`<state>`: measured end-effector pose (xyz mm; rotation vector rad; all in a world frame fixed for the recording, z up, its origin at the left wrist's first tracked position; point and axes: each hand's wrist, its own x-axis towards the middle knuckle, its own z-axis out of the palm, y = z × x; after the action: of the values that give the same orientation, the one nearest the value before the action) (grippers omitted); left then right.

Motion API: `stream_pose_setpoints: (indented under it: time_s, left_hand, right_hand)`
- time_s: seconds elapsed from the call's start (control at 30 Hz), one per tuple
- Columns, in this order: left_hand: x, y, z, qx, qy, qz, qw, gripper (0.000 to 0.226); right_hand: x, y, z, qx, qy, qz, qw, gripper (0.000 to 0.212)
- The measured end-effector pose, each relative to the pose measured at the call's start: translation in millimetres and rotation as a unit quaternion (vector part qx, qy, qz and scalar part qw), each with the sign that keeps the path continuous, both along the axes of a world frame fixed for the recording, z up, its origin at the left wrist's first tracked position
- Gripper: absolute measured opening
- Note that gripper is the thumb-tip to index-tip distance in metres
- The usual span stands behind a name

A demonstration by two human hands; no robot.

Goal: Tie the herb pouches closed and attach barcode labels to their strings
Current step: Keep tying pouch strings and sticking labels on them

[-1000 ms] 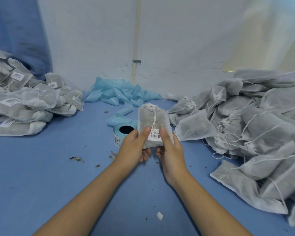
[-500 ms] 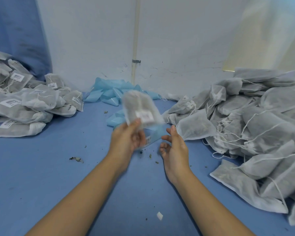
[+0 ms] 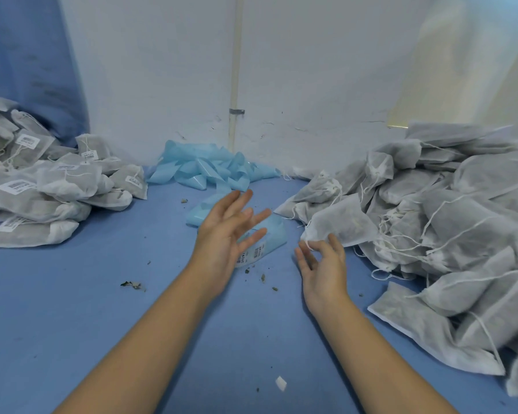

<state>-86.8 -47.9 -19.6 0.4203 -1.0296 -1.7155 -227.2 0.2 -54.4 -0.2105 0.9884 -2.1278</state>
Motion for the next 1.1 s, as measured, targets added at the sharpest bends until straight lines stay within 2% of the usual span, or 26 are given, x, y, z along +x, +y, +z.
stream_pose_setpoints:
  time_s: [0.1,0.2,0.37,0.53,0.7,0.83,0.93,1.03,1.1]
  left_hand:
    - [-4,6,-2,-0.001,-0.045,-0.016,0.999,0.033]
    - [-9,10,-6,0.01,-0.098,-0.028,0.995,0.027]
    - [-19,16,-19,0.044,-0.092,-0.049,0.994,0.026]
    - [-23,18,-31,0.005,-0.116,-0.02,0.993,0.042]
    - [-17,14,-34,-0.133,-0.185,0.047,0.973,0.051]
    - [-16,13,-37,-0.185,-0.231,0.066,0.953,0.053]
    - [-16,15,-38,-0.26,-0.294,0.097,0.915,0.053]
    - [-16,17,-39,-0.369,-0.394,0.16,0.827,0.042]
    - [-16,18,-40,-0.397,-0.432,0.214,0.781,0.027]
  right_hand:
    - [-14,3,2,-0.031,-0.051,0.027,0.998,0.047]
    - [-18,2,0,-0.024,-0.065,0.02,0.997,0.039]
    - [-15,3,0,-0.003,-0.038,0.027,0.999,0.019]
    - [-11,5,1,0.014,0.023,0.044,0.999,0.024]
    - [-3,4,-1,0.06,0.137,0.038,0.988,0.028]
    - [0,5,-2,0.103,0.237,-0.009,0.966,0.031]
    - [1,6,-5,0.116,0.297,-0.042,0.947,0.031]
    - [1,6,-7,0.135,0.341,-0.07,0.928,0.032]
    - [1,5,-9,0.145,0.355,-0.086,0.919,0.032]
